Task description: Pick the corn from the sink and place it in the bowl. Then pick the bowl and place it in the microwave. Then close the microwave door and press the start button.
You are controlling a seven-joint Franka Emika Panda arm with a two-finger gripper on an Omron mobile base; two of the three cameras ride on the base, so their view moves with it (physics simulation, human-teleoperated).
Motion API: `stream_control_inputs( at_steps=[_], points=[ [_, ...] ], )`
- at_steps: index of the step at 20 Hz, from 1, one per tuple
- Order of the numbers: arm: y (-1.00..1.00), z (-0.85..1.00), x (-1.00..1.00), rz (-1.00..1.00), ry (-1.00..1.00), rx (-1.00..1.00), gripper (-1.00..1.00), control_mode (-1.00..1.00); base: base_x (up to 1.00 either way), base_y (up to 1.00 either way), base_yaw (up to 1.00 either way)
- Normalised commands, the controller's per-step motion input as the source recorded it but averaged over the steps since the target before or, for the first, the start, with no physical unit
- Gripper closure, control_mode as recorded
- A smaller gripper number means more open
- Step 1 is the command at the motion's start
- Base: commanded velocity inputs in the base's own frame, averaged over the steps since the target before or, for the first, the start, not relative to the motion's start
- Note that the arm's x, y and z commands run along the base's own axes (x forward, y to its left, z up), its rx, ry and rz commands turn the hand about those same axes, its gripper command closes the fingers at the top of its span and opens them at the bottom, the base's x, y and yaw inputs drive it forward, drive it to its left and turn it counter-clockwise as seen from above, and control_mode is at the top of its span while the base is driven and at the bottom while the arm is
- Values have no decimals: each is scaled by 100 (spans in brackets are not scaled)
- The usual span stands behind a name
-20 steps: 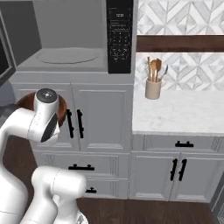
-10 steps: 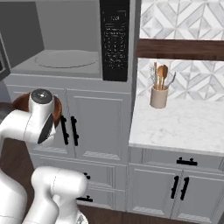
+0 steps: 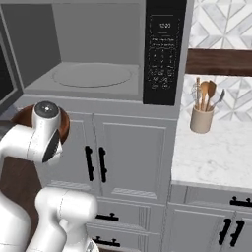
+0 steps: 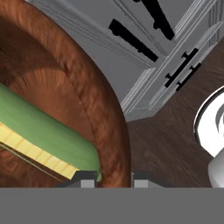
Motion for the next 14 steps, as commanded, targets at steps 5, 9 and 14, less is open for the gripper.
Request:
stream_control_inputs(
  at_steps=[5, 9, 14],
  points=[
    [0, 0, 0, 0, 0, 0, 100, 100, 50, 10, 0],
    [0, 0, 0, 0, 0, 0, 100, 100, 23, -26, 2],
    [0, 0, 0, 0, 0, 0, 100, 100, -5, -34, 0]
  ],
)
